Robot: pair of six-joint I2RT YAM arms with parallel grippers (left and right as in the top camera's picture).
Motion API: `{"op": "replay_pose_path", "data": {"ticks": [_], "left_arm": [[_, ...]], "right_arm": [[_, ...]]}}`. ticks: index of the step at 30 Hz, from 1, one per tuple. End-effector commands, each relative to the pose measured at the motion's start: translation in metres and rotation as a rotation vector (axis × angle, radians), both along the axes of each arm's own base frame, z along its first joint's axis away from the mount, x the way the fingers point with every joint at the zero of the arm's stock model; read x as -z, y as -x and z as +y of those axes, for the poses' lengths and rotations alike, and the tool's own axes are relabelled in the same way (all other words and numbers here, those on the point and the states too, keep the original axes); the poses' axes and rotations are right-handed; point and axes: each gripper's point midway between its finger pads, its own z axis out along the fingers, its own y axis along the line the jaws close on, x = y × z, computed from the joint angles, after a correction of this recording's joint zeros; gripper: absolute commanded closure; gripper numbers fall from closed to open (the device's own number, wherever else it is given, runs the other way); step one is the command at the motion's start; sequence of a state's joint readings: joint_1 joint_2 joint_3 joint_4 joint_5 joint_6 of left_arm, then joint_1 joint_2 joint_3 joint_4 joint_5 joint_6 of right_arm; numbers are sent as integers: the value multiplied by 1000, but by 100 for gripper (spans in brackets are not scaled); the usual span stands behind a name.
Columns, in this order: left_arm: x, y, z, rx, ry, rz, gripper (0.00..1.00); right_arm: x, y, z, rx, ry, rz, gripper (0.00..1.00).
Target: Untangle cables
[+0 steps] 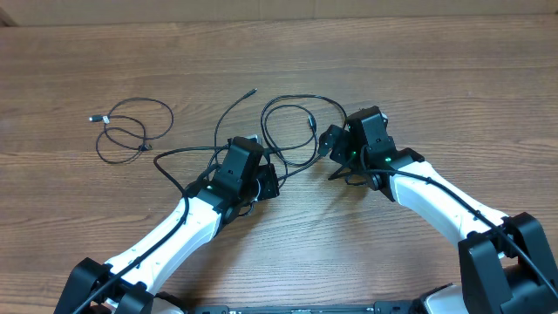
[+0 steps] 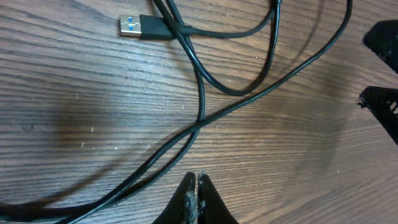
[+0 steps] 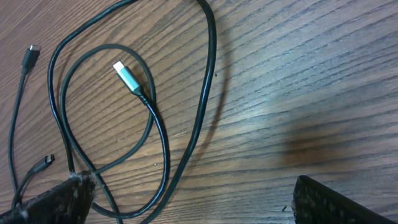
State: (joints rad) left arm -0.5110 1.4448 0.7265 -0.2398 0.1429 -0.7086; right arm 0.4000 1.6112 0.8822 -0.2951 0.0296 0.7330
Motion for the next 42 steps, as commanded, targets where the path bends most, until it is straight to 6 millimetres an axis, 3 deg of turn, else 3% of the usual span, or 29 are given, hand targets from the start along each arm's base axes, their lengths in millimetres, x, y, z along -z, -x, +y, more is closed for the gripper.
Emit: {"op": "replay_pose_path", "data": {"ticks": [1,42], "left_arm": [[-1,-4,1,-22,-13,-13,94],[0,-5,4,-42,-23,-13,92]], "right_arm": [[3,2,1,-2,-1,5,0],[3,2,1,-2,-1,5,0]]}}
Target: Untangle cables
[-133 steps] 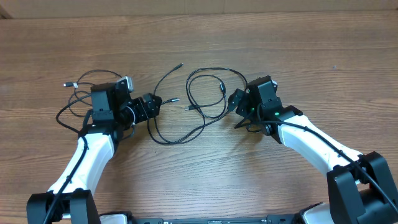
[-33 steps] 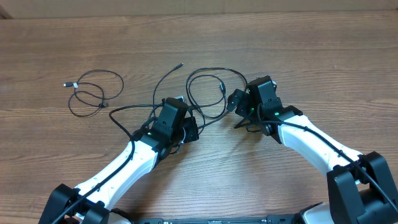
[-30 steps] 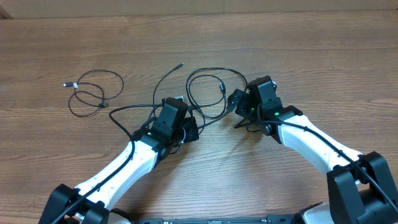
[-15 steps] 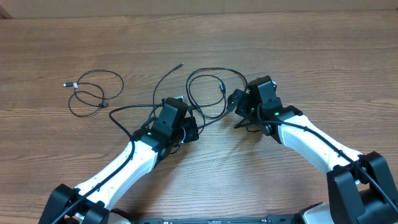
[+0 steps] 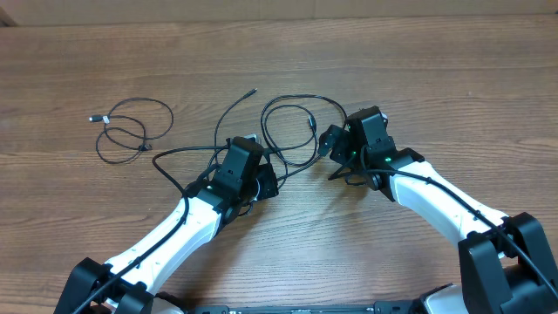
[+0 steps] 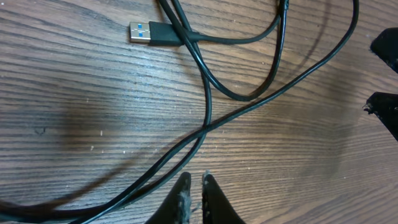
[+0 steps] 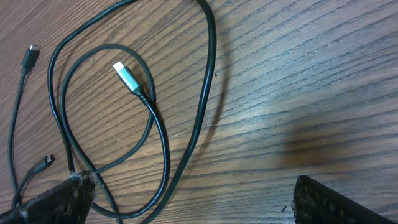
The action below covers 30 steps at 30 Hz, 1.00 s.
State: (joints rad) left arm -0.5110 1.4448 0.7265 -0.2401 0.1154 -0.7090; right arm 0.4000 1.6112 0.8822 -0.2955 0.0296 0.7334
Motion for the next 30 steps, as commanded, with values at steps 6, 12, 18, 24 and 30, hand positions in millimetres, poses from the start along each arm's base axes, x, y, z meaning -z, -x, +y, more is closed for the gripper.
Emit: {"op": "replay_pose_path", "data": {"ticks": [6,12,18,24,30], "left_arm": [[1,-1,1,-36,-4,11,92],[1,-1,3,-85,15,35,90],[-19,-9,-9,-89,102,55,84],[-40,-28,-6,-136,99,4,81],[-79,-46,-11,-89,48,10,81]], "right_arm": [[3,1,1,-2,-2,4,0],[3,1,1,-2,-1,4,0],[3,1,1,-2,-1,4,0],[3,1,1,-2,-2,4,0],[3,1,1,-2,-1,4,0]]}}
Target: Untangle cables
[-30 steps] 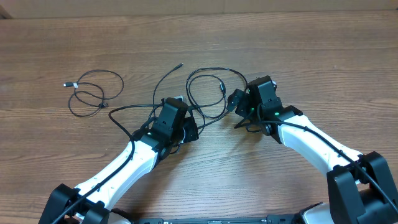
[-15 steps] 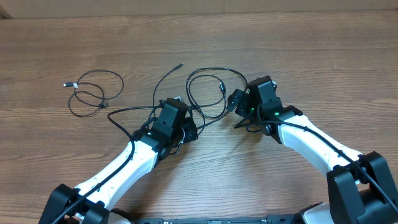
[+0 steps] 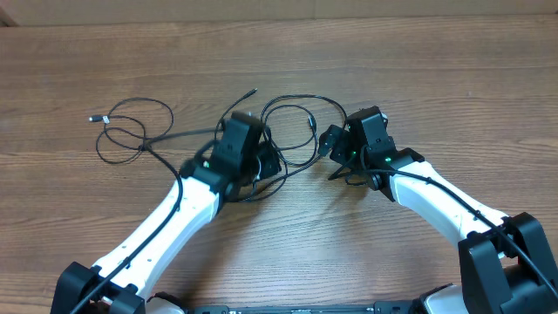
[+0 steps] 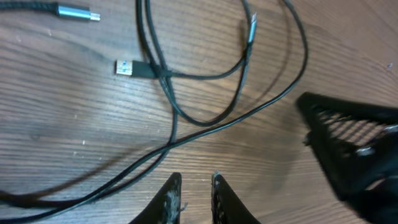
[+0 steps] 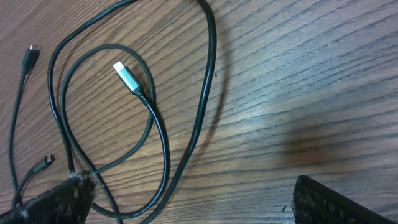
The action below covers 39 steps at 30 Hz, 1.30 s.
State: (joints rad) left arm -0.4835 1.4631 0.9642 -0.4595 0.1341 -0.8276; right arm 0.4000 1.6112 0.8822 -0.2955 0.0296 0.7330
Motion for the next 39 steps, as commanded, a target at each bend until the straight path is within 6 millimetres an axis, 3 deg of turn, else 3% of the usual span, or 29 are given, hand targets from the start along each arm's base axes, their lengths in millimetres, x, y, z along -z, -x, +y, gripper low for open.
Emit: {"op": "replay_pose_path", "data": {"ticks": [1,7,11,16,19,25,27,31,33,39], "left_arm": [[-26,-22,-7,29,-33,-18,79],[9,-8,-31,108,-21,120,57],[24,6,-41,128,2,207,59],[28,20,-48,91,6,269,52],[32,27,-54,90,-15,272,49],[48,24,-34,-167,-89,289,49],[51,22,-29,-249,-88,295,44],[60,9,-14,-461,-98,281,48],[66,2,-19,-486,-75,275,58],[94,-26,-33,-493,-25,233,61]], "right_arm": [[3,1,1,-2,-2,4,0],[3,1,1,-2,-2,4,0],[3,1,1,-2,-2,4,0],[-2,-5,4,-2,-17,-29,0],[-1,-9,-9,34,-10,-25,0],[4,-22,-83,222,3,12,0],[7,-21,-100,267,8,30,0],[7,-22,-111,294,7,30,0],[7,-22,-111,294,8,29,0],[7,-22,-111,294,7,29,0]]}}
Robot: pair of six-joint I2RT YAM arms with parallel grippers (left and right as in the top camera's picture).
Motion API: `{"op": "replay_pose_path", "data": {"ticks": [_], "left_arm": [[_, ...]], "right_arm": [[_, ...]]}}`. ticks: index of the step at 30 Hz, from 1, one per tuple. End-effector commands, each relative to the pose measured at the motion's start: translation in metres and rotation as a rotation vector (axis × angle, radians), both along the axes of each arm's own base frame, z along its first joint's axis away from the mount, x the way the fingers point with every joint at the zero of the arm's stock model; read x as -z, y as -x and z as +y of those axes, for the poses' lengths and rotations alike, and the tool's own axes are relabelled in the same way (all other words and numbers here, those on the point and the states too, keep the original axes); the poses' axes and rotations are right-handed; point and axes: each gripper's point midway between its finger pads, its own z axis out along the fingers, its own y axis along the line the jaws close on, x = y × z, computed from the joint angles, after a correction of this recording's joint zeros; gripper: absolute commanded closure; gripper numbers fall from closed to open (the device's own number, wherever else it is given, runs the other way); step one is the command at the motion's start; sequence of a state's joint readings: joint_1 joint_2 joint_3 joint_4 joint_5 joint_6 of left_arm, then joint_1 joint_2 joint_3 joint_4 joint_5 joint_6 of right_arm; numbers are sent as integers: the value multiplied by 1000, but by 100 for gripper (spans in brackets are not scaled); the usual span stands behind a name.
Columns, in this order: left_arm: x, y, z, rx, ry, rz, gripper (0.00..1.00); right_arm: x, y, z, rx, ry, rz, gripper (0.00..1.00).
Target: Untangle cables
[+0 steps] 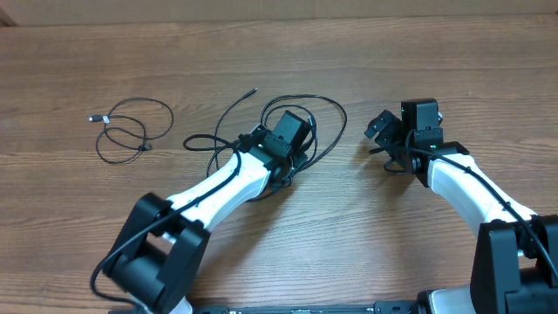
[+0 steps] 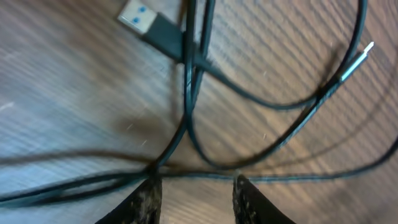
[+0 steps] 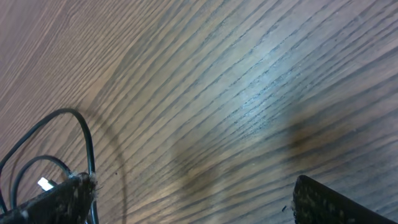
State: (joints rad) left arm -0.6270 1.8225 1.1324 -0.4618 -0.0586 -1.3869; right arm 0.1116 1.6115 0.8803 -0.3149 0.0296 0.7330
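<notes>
Several black cables lie tangled point(image 1: 279, 118) in the middle of the wooden table. In the left wrist view a USB-A plug point(image 2: 146, 22) and a silver-tipped plug point(image 2: 359, 57) show among crossing strands. My left gripper point(image 1: 292, 157) point(image 2: 194, 183) is open and low over the tangle's right side, and crossing strands run right at its fingertips point(image 2: 149, 193). Nothing is held. To the right of the tangle my right gripper point(image 1: 384, 144) point(image 3: 199, 199) is open over bare wood. Only a cable loop point(image 3: 87, 140) shows beside its left finger.
A separate thin black cable point(image 1: 131, 131) with a small silver plug lies coiled at the left of the table. One long strand point(image 1: 231, 109) reaches toward the back. Both white arms come in from the front edge.
My left gripper has moved right onto the tangle's right side and its jaws stand wider. The right gripper has moved right, away from the loops. The strand stretched out leftward has drawn back.
My left gripper was shut low at the tangle's front. Then it stood slightly open there, then wider and farther back with a strand stretched left. My right gripper stayed open beside the loops. Now the left is open on the tangle's right and the right is farther right.
</notes>
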Motion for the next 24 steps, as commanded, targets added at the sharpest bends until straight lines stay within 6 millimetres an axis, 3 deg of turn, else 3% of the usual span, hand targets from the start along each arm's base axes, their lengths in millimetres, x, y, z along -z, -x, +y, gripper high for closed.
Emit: {"op": "replay_pose_path", "data": {"ticks": [1,6,11,18,24], "left_arm": [[19,-11,6,-58,-14,-5,61],[18,-19,9,-76,-3,-20,57],[24,-13,15,-79,-52,-6,55],[28,-16,20,-91,-83,-22,70],[29,-16,21,-88,-94,-23,67]], "right_arm": [[4,1,-1,6,0,8,0],[3,0,1,0,-9,4,0],[3,0,4,-9,-23,3,0],[2,-1,5,-13,-29,0,0],[2,-1,5,-13,-29,0,0]]}}
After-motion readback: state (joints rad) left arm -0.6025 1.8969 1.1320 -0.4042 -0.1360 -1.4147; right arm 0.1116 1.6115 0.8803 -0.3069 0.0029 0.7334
